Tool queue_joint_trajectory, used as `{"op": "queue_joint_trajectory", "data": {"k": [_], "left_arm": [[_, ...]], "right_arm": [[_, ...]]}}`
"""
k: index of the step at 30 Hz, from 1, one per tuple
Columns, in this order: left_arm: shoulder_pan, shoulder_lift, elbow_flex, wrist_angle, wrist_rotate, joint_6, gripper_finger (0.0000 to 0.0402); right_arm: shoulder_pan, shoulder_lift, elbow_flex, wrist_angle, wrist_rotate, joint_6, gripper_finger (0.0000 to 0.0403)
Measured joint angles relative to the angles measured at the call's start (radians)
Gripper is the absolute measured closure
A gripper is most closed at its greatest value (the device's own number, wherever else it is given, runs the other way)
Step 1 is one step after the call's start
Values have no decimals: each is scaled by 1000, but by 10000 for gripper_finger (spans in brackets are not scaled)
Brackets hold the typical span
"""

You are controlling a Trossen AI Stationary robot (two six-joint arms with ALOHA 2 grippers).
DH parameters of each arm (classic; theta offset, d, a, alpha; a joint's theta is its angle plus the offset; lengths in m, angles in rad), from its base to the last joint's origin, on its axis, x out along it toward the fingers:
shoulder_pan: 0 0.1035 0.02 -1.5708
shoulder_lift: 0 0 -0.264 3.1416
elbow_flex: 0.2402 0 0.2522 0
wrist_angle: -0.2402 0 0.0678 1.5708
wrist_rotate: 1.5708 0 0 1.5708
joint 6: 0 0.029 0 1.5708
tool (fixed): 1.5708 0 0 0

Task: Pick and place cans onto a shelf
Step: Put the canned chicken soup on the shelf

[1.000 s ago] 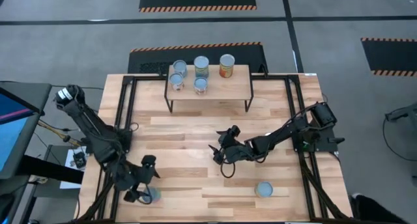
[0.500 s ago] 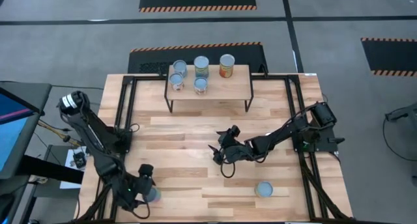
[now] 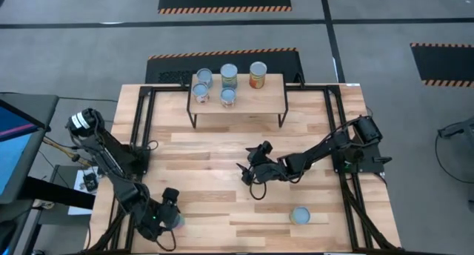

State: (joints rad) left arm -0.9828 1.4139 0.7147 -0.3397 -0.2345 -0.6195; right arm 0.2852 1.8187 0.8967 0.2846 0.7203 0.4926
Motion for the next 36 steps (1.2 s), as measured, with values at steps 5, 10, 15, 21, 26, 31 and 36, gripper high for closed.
{"op": "queue_joint_trajectory", "data": {"k": [5, 10, 15, 21, 26, 31, 36], "left_arm": [[72, -9, 0, -15, -27, 34, 140], [171, -61, 4, -18, -166, 95, 140], [307, -122, 58, -9, -216, 274, 134], [534, -138, 186, -10, -213, 475, 123], [761, -136, 318, -22, -189, 597, 139], [986, -136, 454, -27, -13, 679, 131], [1177, -63, 563, -31, 184, 688, 127]], "right_arm": [[2, -32, 1, -41, -10, -4, 35], [26, -125, 0, -146, 34, -7, 39], [66, -245, 0, -321, 78, -2, 45], [111, -354, 0, -515, 125, 66, 57], [137, -404, 0, -631, 165, 134, 68], [162, -414, 0, -677, 238, 159, 73], [170, -414, 0, -701, 251, 163, 74]]}}
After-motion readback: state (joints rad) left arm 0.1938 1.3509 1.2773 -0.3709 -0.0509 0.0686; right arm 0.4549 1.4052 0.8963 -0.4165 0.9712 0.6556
